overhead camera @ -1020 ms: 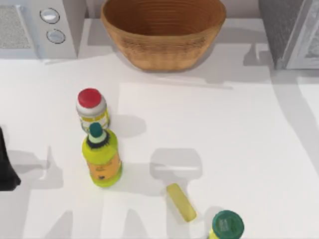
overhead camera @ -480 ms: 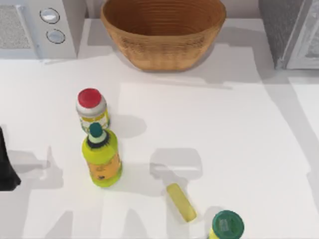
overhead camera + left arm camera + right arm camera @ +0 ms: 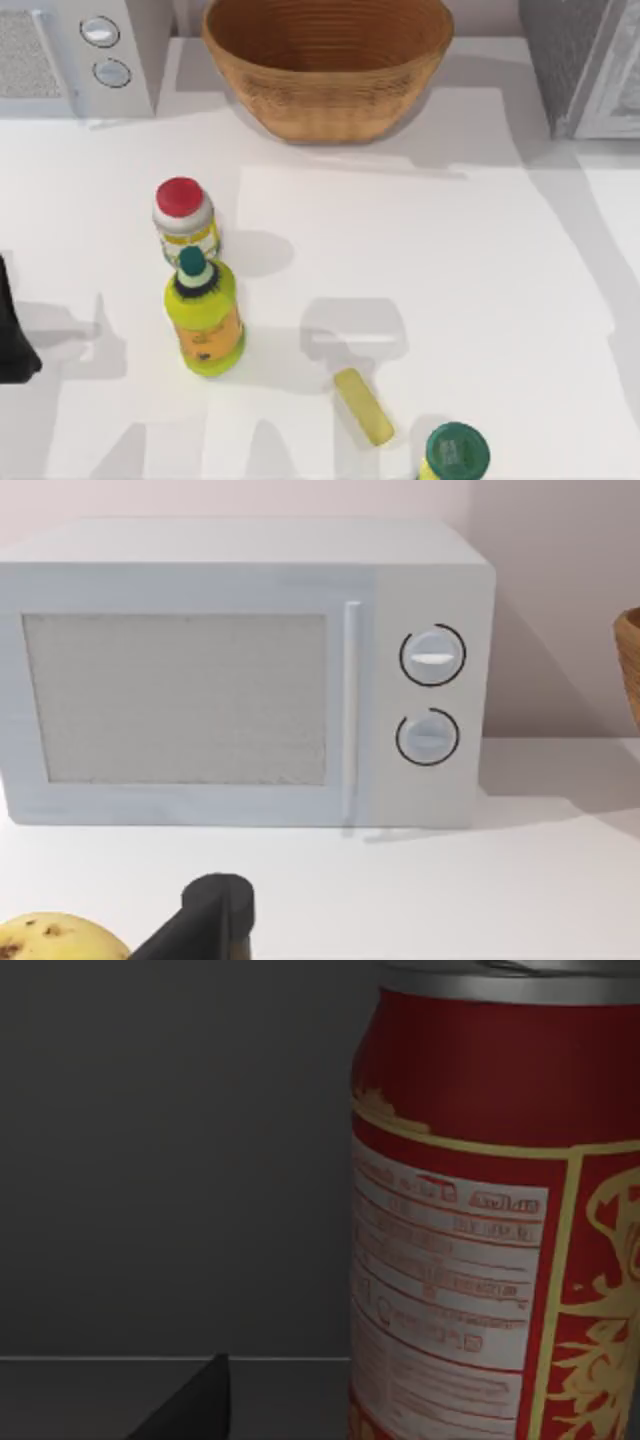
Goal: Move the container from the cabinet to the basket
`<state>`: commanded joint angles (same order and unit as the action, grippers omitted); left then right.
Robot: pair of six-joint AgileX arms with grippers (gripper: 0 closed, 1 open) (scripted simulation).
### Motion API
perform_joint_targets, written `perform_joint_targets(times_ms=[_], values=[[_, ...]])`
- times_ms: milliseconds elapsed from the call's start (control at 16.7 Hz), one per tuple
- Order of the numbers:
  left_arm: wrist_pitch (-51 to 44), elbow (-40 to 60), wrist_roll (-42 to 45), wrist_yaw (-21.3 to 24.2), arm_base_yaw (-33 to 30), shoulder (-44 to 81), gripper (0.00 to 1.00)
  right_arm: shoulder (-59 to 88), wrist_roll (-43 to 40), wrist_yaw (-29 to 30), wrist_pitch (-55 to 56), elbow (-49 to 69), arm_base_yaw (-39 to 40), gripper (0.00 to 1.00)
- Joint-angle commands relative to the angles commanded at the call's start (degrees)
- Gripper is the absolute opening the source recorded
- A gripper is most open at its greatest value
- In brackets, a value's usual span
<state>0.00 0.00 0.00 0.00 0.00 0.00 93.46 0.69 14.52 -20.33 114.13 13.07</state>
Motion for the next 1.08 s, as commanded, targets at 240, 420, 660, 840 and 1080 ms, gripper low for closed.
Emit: perform_joint_targets(times_ms=[240,420,660,840,1080], values=[[0.0,0.0,0.0,0.0,0.0,0.0,1.0,6.44,-0.02,-0.82,-1.35,7.91,-0.87,1.0],[0.0,0.0,0.0,0.0,0.0,0.0,1.0,11.11,-0.03,-1.5,-2.34,13.56,-1.63,1.0],[0.0,0.0,0.0,0.0,0.0,0.0,1.0,13.09,-0.03,-1.82,-2.76,15.97,-1.98,1.0],[0.0,0.0,0.0,0.0,0.0,0.0,1.0,13.09,-0.03,-1.82,-2.76,15.97,-1.98,0.92],[0.0,0.0,0.0,0.0,0.0,0.0,1.0,13.09,-0.03,-1.82,-2.76,15.97,-1.98,0.62]])
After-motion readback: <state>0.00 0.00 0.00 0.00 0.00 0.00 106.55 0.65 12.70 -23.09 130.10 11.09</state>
